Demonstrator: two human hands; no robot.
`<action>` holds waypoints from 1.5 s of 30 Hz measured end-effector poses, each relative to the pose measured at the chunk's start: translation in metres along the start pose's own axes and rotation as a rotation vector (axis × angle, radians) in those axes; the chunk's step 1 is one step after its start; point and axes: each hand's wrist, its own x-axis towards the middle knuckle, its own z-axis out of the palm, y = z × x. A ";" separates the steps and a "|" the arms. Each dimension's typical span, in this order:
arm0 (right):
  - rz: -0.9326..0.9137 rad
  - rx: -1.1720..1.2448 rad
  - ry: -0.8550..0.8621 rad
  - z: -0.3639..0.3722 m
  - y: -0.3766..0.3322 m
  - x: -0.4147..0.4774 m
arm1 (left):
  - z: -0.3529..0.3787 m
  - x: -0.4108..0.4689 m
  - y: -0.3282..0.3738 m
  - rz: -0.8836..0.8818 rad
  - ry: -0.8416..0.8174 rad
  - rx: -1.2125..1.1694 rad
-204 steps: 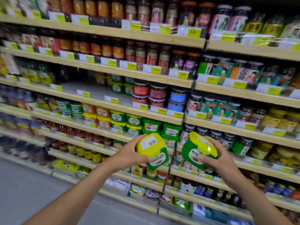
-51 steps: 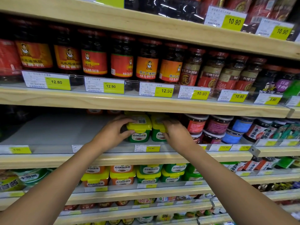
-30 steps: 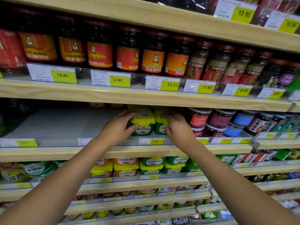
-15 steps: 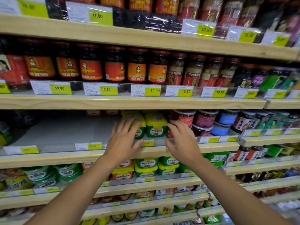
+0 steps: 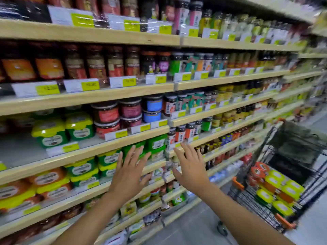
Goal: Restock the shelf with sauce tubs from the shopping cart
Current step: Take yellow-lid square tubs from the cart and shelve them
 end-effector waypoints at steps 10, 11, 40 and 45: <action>0.498 -0.040 -0.163 -0.021 0.190 -0.182 | 0.085 0.029 0.242 0.220 -0.324 -0.137; 0.550 -0.041 -0.166 -0.025 0.204 -0.197 | 0.092 0.031 0.262 0.238 -0.345 -0.169; 0.962 0.075 -0.355 0.006 0.576 -0.217 | 0.294 0.281 0.573 0.535 -0.805 -0.394; 0.914 0.087 -0.470 0.030 0.631 -0.197 | 0.337 0.308 0.590 0.480 -0.871 -0.357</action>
